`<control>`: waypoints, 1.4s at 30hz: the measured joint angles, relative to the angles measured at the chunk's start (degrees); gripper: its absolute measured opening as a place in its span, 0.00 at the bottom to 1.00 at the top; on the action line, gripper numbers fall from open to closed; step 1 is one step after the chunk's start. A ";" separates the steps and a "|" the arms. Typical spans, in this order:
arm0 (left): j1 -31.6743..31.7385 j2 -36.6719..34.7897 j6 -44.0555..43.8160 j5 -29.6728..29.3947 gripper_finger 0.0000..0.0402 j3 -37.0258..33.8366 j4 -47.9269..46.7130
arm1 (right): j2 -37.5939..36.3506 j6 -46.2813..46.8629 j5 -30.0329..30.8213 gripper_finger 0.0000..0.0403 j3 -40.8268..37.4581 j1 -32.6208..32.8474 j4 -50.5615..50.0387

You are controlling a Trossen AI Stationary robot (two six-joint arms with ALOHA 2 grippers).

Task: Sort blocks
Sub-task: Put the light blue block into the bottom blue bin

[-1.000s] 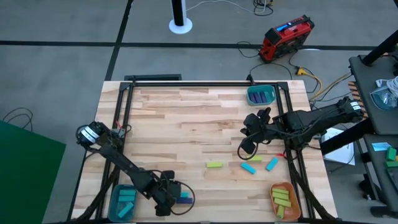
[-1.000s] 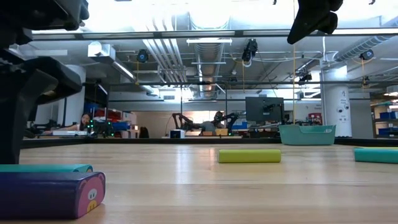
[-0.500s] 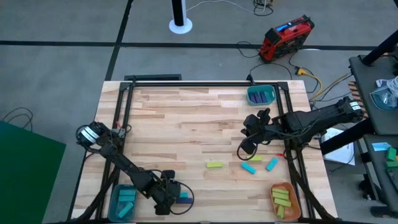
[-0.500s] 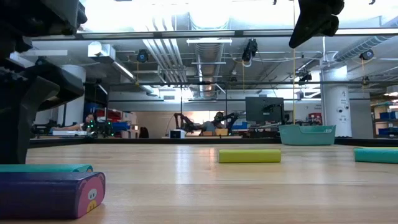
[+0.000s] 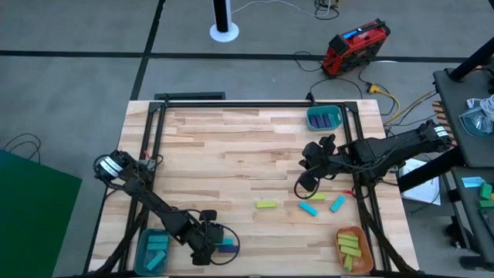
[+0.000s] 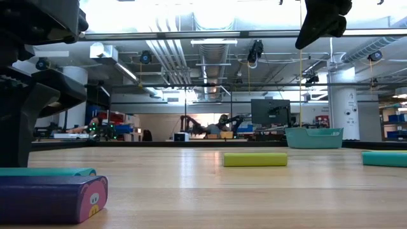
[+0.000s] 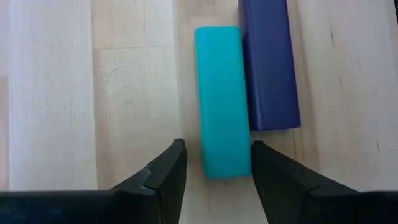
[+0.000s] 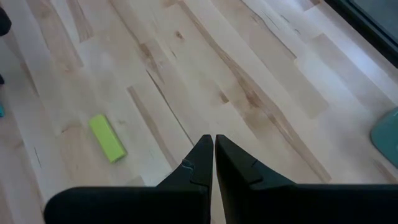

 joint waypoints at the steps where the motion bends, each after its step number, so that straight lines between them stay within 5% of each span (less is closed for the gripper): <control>1: 0.00 0.00 0.01 -0.02 0.39 -0.02 0.02 | 0.00 -0.01 0.02 0.02 0.00 0.01 0.00; 23: 0.00 0.02 -1.47 -0.07 0.38 -0.76 0.85 | 0.00 -0.04 0.52 0.02 0.00 0.00 0.00; 32: 0.05 0.04 -3.11 -0.28 0.17 -0.79 0.71 | 0.00 -0.04 0.52 0.02 0.00 0.01 0.00; 42: 0.26 -1.20 -8.04 0.09 0.17 -0.29 -2.19 | 0.00 -0.79 0.48 0.02 0.00 -0.24 0.00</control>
